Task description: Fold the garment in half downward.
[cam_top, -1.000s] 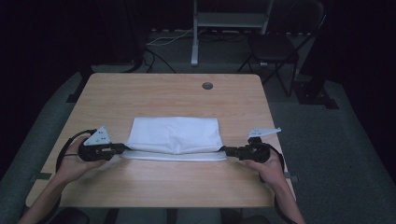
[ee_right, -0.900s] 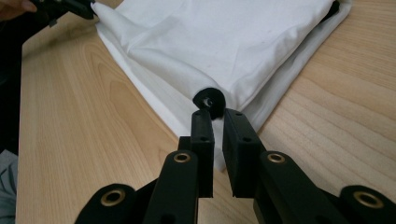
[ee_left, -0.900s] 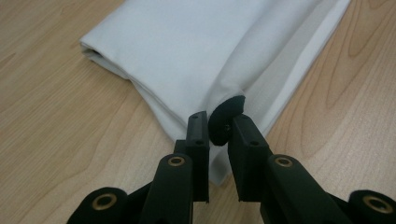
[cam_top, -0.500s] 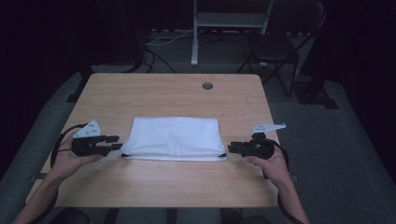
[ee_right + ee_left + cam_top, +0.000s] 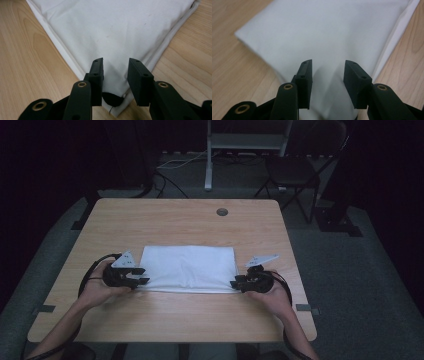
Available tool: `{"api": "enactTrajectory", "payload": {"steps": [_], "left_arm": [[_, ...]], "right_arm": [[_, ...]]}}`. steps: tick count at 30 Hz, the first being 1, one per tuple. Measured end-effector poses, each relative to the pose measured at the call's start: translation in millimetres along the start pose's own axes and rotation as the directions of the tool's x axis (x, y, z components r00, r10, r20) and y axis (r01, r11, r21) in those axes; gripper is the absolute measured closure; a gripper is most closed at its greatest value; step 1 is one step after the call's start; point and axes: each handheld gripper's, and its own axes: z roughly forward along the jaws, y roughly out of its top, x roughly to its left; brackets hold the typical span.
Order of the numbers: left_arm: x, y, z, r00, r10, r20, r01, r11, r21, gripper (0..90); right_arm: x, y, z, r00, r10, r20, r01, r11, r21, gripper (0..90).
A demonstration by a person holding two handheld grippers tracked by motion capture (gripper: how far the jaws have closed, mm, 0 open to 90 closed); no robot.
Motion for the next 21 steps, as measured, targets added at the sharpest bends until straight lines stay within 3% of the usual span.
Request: {"api": "enactTrajectory", "payload": {"steps": [5, 9, 13, 15, 17, 19, 21], "left_arm": [[-1.5, -3.8, -1.8, 1.0, 0.001, -0.007, -0.001, 1.0, -0.008, 58.9], [-0.3, -5.0, -2.2, 0.9999, -0.016, -0.003, 0.016, 0.9998, -0.01, 58.1], [1.9, 9.7, -3.5, 0.9998, -0.008, -0.019, 0.007, 0.9998, -0.017, 55.3], [8.4, 22.0, -4.3, 0.998, -0.026, -0.058, 0.024, 0.999, -0.037, 54.3], [20.6, 34.7, 0.2, 0.9935, -0.073, -0.087, 0.068, 0.9962, -0.054, 52.9], [30.3, 41.8, 7.4, 0.989, -0.098, -0.111, 0.094, 0.9947, -0.042, 52.4], [39.7, 46.7, 17.0, 0.9861, -0.125, -0.109, 0.123, 0.992, -0.025, 52.2]], "right_arm": [[7.8, -0.2, -1.4, 0.9973, -0.063, 0.038, 0.062, 0.998, 0.028, 64.4], [6.8, 1.2, 0.1, 0.9965, -0.068, 0.048, 0.067, 0.997, 0.027, 63.4], [8.6, 7.2, 1.5, 0.9943, -0.076, 0.074, 0.073, 0.996, 0.046, 61.0], [10.1, 15.6, 3.7, 0.9936, -0.071, 0.088, 0.069, 0.997, 0.03, 58.4], [10.7, 20.9, 7.5, 0.9946, -0.055, 0.088, 0.054, 0.998, 0.009, 58.3], [13.8, 24.3, 13.4, 0.9957, -0.052, 0.077, 0.052, 0.999, 0.004, 57.7], [18.8, 25.5, 18.8, 0.9952, -0.064, 0.073, 0.063, 0.998, 0.015, 57.2]]}}
